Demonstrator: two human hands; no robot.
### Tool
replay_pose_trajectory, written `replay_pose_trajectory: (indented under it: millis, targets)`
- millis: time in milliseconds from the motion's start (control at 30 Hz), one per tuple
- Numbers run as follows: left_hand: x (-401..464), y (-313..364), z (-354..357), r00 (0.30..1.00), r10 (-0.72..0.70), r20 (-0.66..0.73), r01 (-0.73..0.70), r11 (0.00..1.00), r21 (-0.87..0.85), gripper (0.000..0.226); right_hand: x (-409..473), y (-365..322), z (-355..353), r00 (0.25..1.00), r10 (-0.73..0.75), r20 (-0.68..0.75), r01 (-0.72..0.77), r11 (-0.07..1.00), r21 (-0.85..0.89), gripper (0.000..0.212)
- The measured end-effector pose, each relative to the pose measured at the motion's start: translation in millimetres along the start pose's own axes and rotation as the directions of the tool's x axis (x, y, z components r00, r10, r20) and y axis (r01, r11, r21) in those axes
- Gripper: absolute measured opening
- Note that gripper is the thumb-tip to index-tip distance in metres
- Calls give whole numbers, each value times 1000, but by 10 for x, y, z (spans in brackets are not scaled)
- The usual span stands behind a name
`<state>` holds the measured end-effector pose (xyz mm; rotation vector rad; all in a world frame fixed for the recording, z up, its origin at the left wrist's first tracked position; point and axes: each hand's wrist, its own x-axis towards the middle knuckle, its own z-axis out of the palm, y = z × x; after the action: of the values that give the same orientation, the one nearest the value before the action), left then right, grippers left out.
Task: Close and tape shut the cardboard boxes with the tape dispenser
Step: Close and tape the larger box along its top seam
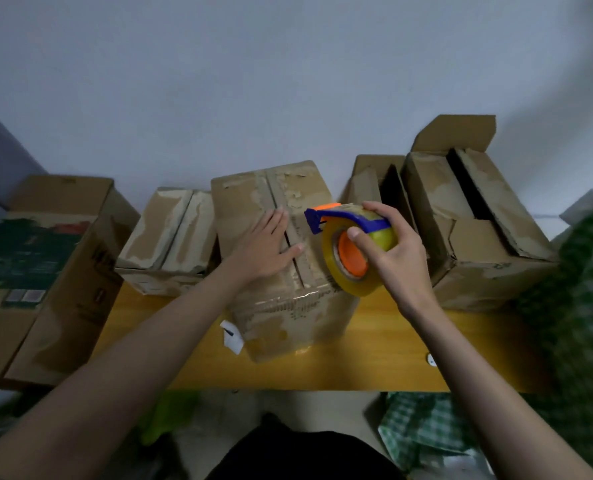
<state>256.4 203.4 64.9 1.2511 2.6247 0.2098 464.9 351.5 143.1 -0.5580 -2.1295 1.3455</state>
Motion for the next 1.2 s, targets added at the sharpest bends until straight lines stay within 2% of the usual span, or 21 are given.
replay_pose_trajectory:
  millis: [100,300,600,767,967,1100,1200]
  targets:
    - [239,-76,-103,1000,17,4,-18,998,62,89,153,-26,85,1000,-3,14,3,1000,-12,47]
    - [473,-185,-43,998,63,28,-65,995,79,95,443,-68,189,999,-11,50,13,999,-41,48]
    - [616,-330,-100,996,80,-30,-80,997,2,85,744,-65,395,990,-44,132,56,995,-86,51]
    - [765,-467,-162,1000,-22,-16,22,999,-43,86,856,-28,381,985,-74,159,71,997,25,54]
    - [1244,-673,-404,987,-158,-32,156,985,-74,79,1136,73,262,973,-91,213,77,994,73,51]
    - [1461,-737,-557,973,-212,-90,193,964,-182,67,1302,158,157,970,-81,231,57,992,109,48]
    - [1564,-754,-580,963,-259,-74,228,930,-289,63,1389,225,84,971,-69,228,32,986,163,48]
